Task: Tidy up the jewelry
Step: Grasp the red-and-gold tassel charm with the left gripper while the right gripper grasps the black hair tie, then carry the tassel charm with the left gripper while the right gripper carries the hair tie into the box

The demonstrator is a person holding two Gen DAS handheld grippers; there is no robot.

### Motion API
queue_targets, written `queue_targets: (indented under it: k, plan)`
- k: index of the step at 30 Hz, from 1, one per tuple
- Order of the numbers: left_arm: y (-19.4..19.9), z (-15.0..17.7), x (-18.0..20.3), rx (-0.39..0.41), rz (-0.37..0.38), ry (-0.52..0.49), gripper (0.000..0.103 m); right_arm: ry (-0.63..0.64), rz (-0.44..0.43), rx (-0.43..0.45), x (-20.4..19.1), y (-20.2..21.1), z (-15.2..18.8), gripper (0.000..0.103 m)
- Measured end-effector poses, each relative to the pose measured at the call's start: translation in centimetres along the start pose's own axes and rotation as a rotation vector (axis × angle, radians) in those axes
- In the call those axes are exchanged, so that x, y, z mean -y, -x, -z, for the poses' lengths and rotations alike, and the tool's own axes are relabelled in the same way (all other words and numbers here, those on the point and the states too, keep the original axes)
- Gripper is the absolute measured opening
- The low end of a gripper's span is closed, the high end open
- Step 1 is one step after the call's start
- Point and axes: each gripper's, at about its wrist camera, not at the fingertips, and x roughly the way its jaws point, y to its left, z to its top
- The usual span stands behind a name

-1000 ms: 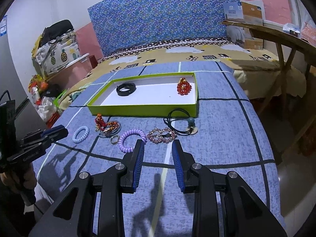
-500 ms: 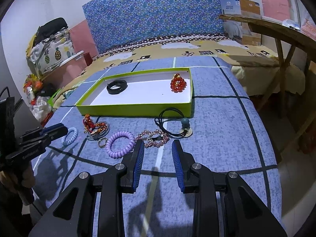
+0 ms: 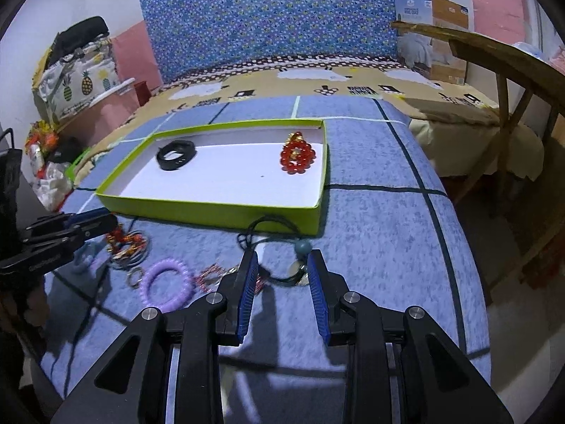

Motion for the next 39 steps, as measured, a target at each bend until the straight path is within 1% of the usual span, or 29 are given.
queue_targets:
  k: [5,8,9,10,11,12,15,22,28,31,39]
  plan:
    - [-0.6,-0.2,0.4,-0.013,0.005,-0.006,0.024,0.010,0.019,-0.051,0.3,-2.0,-0.7,0.030]
    - [-0.9,-0.3,0.3,-0.024,0.015,0.000,0.024,0.009,0.003,-0.076,0.4,-2.8,-0.8,0.030]
    - [-0.9,-0.3,0.3,-0.024,0.015,0.001,0.019,0.009,0.002,-0.078,0.3,-2.8,-0.7,0.030]
    - [-0.9,-0.3,0.3,-0.025,0.017,0.003,0.015,0.010,0.004,-0.078,0.3,-2.8,-0.7,0.028]
    - [-0.9,-0.4,0.2,-0.025,0.020,0.003,0.014,0.009,0.003,-0.077,0.3,-2.8,-0.6,0.023]
    - [-0.9,-0.4,0.1,-0.023,0.020,0.005,0.014,0.007,0.002,-0.076,0.3,-2.7,-0.6,0.014]
    - [-0.6,-0.4,0.1,-0.014,0.026,0.007,0.011,-0.001,0.005,-0.065,0.4,-2.4,-0.5,0.014]
    - [1.0,-0.4,0.0,0.019,0.057,0.029,0.011,-0.012,0.000,-0.025,0.3,-0.5,-0.2,0.013]
    - [3.2,-0.6,-0.4,0.058,0.081,0.049,0.011,-0.017,-0.010,0.018,-0.3,1.7,0.0,0.013]
    - [4.3,-0.7,-0.4,0.078,0.095,0.049,0.011,-0.018,-0.014,0.033,-0.6,2.4,0.1,0.013]
    - [6.4,-0.9,-0.2,0.114,0.104,0.038,0.011,-0.012,-0.035,0.069,-1.6,4.3,0.2,0.013]
